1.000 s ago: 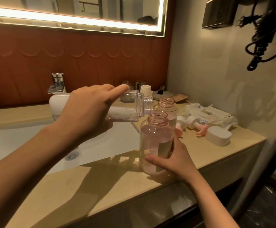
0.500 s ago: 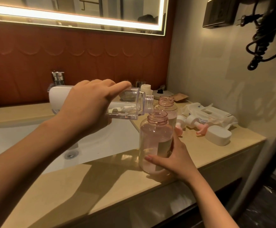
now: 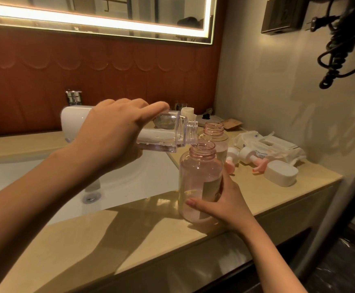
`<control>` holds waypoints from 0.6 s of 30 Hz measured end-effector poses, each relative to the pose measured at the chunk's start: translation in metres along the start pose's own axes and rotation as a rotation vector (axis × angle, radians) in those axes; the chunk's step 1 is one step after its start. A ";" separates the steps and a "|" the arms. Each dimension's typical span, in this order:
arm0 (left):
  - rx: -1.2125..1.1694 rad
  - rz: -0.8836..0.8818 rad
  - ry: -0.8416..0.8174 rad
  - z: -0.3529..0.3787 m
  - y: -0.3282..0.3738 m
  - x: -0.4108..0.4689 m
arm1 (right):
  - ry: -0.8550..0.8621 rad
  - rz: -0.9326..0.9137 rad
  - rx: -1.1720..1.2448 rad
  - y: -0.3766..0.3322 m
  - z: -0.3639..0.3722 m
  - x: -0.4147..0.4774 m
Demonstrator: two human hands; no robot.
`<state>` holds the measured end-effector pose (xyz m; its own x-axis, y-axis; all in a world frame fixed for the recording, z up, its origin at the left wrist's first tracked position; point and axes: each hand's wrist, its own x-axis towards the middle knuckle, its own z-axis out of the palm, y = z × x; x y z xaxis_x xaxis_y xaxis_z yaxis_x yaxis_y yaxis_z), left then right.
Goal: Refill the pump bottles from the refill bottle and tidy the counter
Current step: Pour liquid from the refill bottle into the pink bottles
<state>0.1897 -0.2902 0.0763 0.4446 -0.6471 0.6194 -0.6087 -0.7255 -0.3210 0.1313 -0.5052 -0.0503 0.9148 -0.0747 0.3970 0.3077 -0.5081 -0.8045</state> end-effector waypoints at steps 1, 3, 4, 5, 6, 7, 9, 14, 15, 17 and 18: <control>-0.001 0.000 -0.001 0.000 0.000 0.000 | -0.002 0.003 0.005 0.000 0.000 0.000; -0.002 -0.002 0.001 -0.001 0.001 0.000 | -0.006 0.007 0.011 0.000 0.000 0.000; -0.002 -0.002 0.003 -0.001 0.001 0.000 | -0.008 0.010 0.012 0.000 0.000 0.001; -0.003 -0.002 0.004 -0.001 0.001 0.000 | -0.009 0.013 0.013 0.000 0.000 0.001; -0.002 0.000 0.003 -0.001 0.001 0.000 | -0.010 0.015 0.010 0.000 0.000 0.001; -0.001 0.002 0.002 -0.001 0.001 0.001 | -0.010 0.016 0.006 0.000 0.000 0.001; 0.002 0.004 -0.001 -0.001 0.000 0.001 | -0.009 0.019 -0.001 0.000 0.000 0.001; 0.009 0.001 -0.003 -0.001 0.000 0.001 | 0.001 0.018 -0.013 0.000 0.000 0.000; 0.007 0.001 -0.003 -0.001 0.000 0.001 | 0.001 0.018 -0.017 0.000 0.000 0.000; 0.004 0.000 -0.004 -0.002 0.001 0.001 | -0.001 0.023 -0.026 -0.001 0.000 0.000; 0.002 -0.001 -0.006 -0.001 0.001 0.001 | -0.002 0.027 -0.028 -0.001 0.000 0.000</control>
<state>0.1888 -0.2914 0.0780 0.4490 -0.6474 0.6158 -0.6070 -0.7268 -0.3215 0.1309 -0.5048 -0.0495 0.9230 -0.0873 0.3748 0.2756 -0.5298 -0.8021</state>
